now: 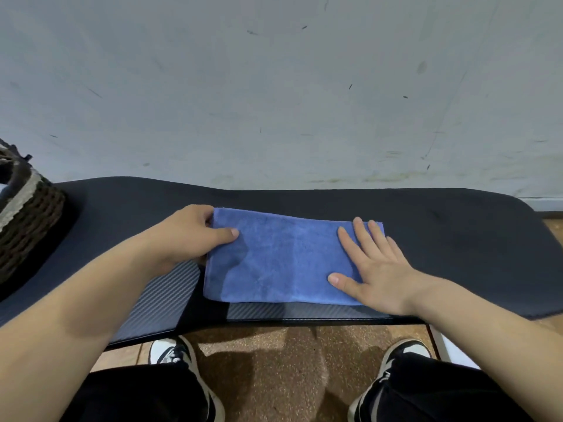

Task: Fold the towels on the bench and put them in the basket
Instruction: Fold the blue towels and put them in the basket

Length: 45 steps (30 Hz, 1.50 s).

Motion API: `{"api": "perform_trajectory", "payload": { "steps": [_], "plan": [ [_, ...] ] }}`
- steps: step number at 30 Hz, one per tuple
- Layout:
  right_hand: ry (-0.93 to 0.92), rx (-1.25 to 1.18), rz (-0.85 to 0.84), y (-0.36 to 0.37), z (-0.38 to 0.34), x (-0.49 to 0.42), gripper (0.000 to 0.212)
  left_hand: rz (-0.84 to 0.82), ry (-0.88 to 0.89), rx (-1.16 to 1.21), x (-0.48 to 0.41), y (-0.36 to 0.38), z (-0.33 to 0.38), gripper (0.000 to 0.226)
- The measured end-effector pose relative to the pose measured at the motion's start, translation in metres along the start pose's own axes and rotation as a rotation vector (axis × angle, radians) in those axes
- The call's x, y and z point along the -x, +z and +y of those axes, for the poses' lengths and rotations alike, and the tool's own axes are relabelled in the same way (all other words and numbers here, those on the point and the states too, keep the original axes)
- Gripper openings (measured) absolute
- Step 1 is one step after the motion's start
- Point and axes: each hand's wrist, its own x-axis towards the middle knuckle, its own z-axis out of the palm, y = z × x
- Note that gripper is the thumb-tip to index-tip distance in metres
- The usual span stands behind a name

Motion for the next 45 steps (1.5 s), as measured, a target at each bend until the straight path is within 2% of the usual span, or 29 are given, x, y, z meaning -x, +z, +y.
{"api": "perform_trajectory", "payload": {
  "steps": [6,8,11,14,16,17,21,25,29,30,33,36,39,42,45],
  "plan": [
    [-0.023,-0.06,0.057,0.001,-0.004,0.001,0.088,0.16,0.074,-0.037,0.005,0.002,0.003,0.025],
    [-0.044,-0.194,0.095,-0.01,-0.002,0.005,0.082,0.202,0.113,-0.029,0.007,0.004,0.012,0.026],
    [-0.06,-0.428,0.284,-0.021,0.006,0.007,0.072,0.193,0.146,0.054,0.012,0.013,0.03,0.023],
    [-0.018,-0.558,0.464,-0.029,0.019,0.01,0.046,0.132,0.174,0.136,0.017,0.036,0.053,0.023],
    [0.033,-0.667,0.508,-0.03,0.028,0.011,0.024,0.079,0.192,0.183,0.018,0.058,0.071,0.021],
    [0.063,-0.713,0.508,-0.03,0.033,0.011,0.022,0.052,0.198,0.196,0.017,0.071,0.079,0.02],
    [0.145,-0.92,0.402,-0.023,0.05,0.008,0.035,-0.046,0.218,0.152,0.006,0.117,0.105,0.02],
    [0.129,-0.986,0.401,-0.019,0.055,0.011,0.031,-0.093,0.246,0.014,-0.007,0.152,0.112,0.028],
    [0.111,-0.974,0.385,-0.017,0.058,0.013,0.028,-0.235,0.188,0.005,-0.009,0.168,0.107,0.072],
    [0.109,-0.968,0.383,-0.016,0.058,0.013,0.027,-0.233,0.223,-0.015,-0.009,0.168,0.105,0.074],
    [0.121,-0.962,0.417,-0.016,0.057,0.011,0.026,-0.07,0.416,-0.205,-0.01,0.151,0.098,0.059],
    [0.164,-0.913,0.447,-0.016,0.051,0.007,0.037,0.114,0.465,-0.487,-0.009,0.126,0.084,0.047],
    [0.207,-0.782,0.415,-0.016,0.045,0.004,0.049,0.136,0.367,-0.631,-0.003,0.115,0.065,0.06],
    [0.216,-0.673,0.318,-0.017,0.041,0.005,0.051,0.087,0.308,-0.697,0.004,0.128,0.047,0.08],
    [0.203,-0.664,0.292,-0.018,0.039,0.006,0.048,0.094,0.304,-0.715,0.007,0.14,0.038,0.092]
  ]
}}
